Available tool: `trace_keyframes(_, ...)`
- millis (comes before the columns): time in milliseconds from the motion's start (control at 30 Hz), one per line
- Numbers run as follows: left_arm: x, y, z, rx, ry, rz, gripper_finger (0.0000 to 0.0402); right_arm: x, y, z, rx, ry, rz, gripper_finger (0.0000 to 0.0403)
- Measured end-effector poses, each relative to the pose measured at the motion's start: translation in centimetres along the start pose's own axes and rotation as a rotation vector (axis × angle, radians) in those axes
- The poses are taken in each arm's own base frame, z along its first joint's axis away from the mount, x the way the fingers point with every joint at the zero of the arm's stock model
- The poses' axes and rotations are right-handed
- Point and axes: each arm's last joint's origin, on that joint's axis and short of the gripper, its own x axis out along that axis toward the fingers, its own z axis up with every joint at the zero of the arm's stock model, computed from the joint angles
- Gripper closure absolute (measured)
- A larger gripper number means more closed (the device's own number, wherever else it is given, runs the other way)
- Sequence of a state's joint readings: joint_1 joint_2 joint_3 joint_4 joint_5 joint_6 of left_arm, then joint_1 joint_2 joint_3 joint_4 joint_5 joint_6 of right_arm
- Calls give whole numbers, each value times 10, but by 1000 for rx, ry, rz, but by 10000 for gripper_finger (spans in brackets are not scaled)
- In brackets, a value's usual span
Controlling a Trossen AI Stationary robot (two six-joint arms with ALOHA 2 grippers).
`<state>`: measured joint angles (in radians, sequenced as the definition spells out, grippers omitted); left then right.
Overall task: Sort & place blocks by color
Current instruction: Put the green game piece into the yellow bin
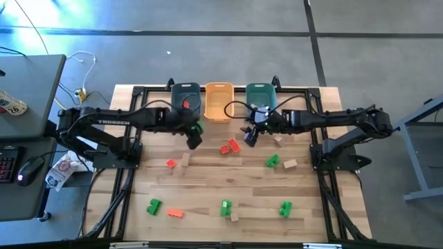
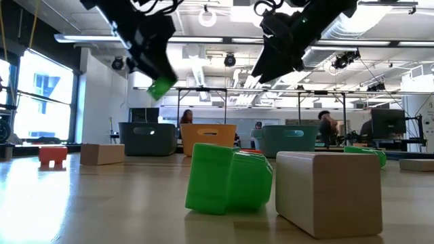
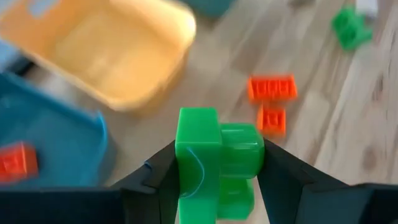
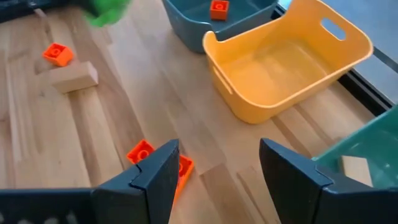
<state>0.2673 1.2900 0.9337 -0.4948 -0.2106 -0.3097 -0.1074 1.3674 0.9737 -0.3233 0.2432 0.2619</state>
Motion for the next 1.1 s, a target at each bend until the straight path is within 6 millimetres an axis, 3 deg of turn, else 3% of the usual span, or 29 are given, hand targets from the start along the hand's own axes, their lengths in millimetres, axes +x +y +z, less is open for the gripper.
trace_keyframes(433,8,32,43,80,-345,96,251,6,28,-1,-33,-98,-7,194)
trace_keyframes(633,20,45,52,109,-391,144,250,13,37,-2,-38,-129,-32,194)
trace_keyframes(1100,83,68,37,88,-211,158,249,31,55,-18,-78,-71,-20,194)
